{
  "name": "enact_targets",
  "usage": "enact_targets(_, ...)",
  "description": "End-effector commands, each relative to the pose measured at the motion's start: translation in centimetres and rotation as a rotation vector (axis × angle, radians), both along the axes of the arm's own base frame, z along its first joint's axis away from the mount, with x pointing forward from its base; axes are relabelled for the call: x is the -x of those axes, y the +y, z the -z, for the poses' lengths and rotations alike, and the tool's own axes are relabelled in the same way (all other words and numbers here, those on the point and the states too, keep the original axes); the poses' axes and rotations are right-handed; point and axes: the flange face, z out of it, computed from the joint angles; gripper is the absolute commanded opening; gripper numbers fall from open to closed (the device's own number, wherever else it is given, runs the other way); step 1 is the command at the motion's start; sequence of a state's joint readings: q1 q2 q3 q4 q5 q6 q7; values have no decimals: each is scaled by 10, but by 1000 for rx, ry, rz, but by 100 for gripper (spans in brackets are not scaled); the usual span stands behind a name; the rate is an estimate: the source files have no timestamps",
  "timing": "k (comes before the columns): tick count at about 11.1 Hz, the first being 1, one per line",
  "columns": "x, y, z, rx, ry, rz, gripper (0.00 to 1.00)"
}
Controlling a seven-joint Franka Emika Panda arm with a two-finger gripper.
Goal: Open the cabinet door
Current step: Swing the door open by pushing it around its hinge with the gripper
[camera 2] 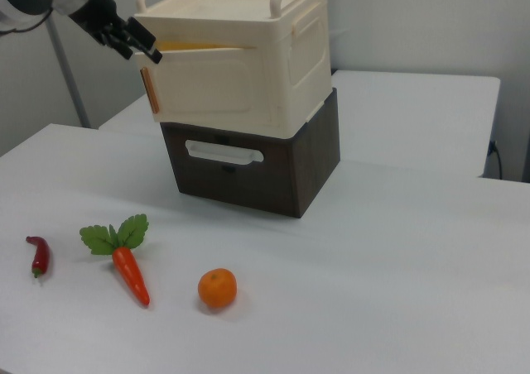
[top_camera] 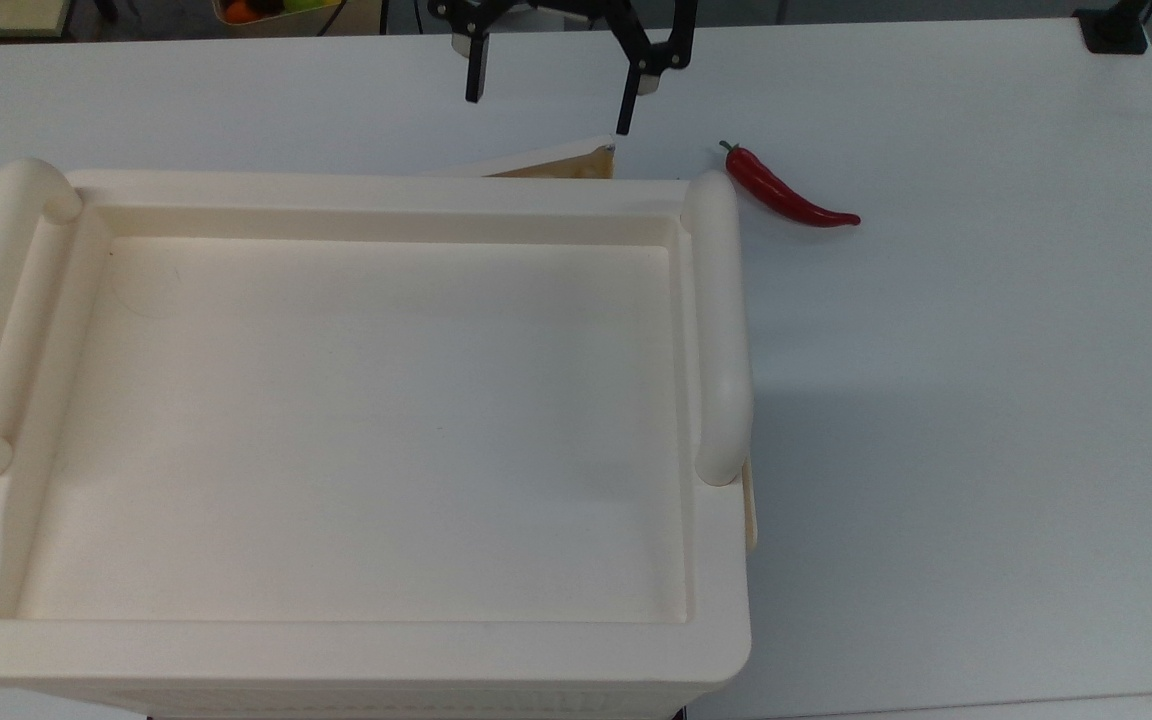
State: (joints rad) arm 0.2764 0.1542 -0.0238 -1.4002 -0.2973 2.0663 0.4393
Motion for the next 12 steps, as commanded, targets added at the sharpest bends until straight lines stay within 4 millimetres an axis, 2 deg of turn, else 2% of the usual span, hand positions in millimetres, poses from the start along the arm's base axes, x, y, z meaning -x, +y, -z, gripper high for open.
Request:
enact_targets(1,-6,5,-21,-24,-122,-38,100)
enact_targets(3,-19,13,-13,-44,-196,-70,100)
enact_targets(4,-26,16,-3,-45,-202,-77,100)
enact_targets(6,-29,17,8,-33,-180,-84,100)
enact_targets(8,-22,13,20,6,-94,-92,100)
enact_targets(12,7,-19,12,113,129,-108,100)
